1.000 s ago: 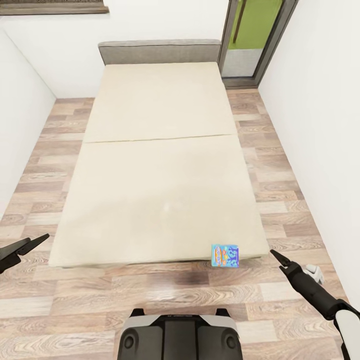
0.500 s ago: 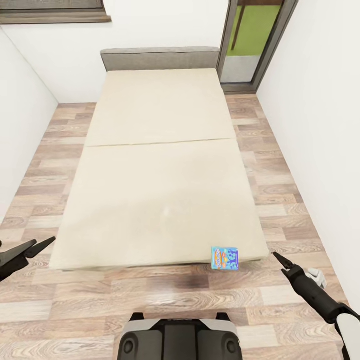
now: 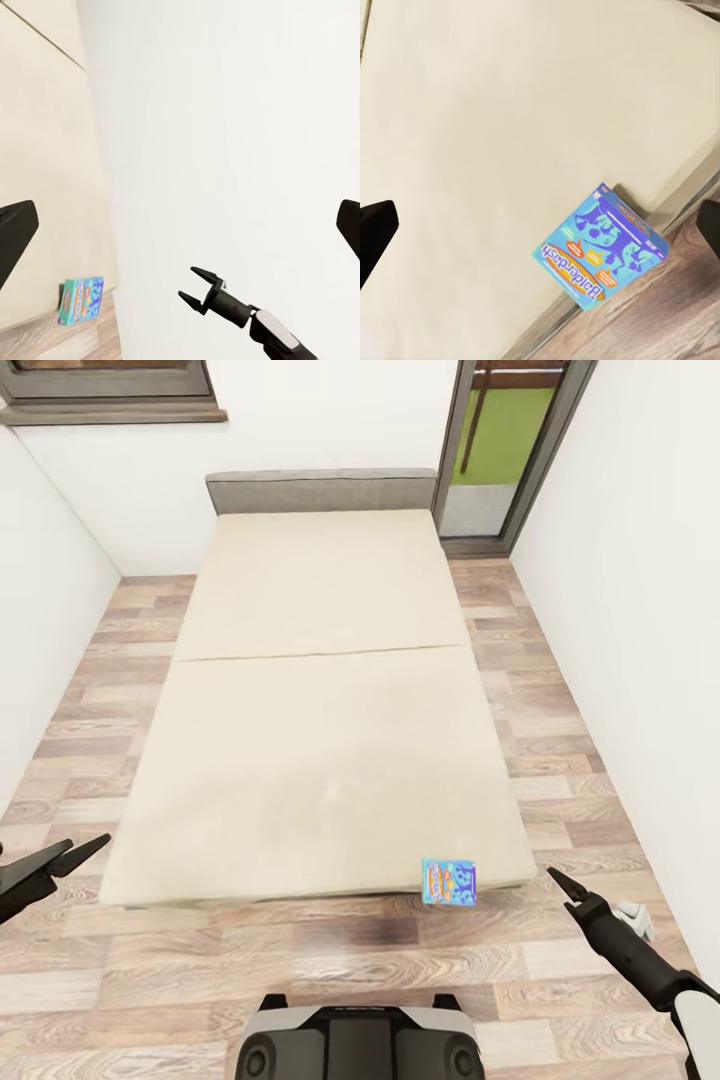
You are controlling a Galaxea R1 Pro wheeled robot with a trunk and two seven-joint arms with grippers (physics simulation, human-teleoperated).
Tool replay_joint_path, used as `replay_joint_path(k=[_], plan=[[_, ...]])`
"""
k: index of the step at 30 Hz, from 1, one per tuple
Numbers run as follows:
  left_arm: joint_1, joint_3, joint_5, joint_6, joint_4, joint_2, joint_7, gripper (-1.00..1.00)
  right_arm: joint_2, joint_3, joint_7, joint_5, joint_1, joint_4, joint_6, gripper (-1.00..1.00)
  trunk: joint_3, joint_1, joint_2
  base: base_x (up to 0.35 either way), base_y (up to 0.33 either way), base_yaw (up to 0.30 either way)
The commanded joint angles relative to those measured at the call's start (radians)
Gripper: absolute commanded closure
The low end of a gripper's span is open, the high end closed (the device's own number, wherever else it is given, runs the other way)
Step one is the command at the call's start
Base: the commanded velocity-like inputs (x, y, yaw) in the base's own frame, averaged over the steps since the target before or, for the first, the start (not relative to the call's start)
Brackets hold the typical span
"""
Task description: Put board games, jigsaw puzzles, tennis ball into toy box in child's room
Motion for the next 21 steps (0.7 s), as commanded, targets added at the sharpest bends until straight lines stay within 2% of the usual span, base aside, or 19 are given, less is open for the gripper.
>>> replay_joint_path(k=[1,21], plan=[[0.0,0.0,-0.002,0.011,0.0,0.001,-0.004,-1.0,0.0,-0.002,0.002,-0.002,-0.001,0.0,0.007,-1.0,0.001,0.001,-0.001,0.0,0.0,0.0],[0.0,0.001,0.005,0.011,0.0,-0.002,-0.004,-1.0,0.001,-0.002,-0.001,-0.002,-0.001,0.0,0.005,-1.0,0.033,0.001,-0.001,0.0,0.0,0.0]])
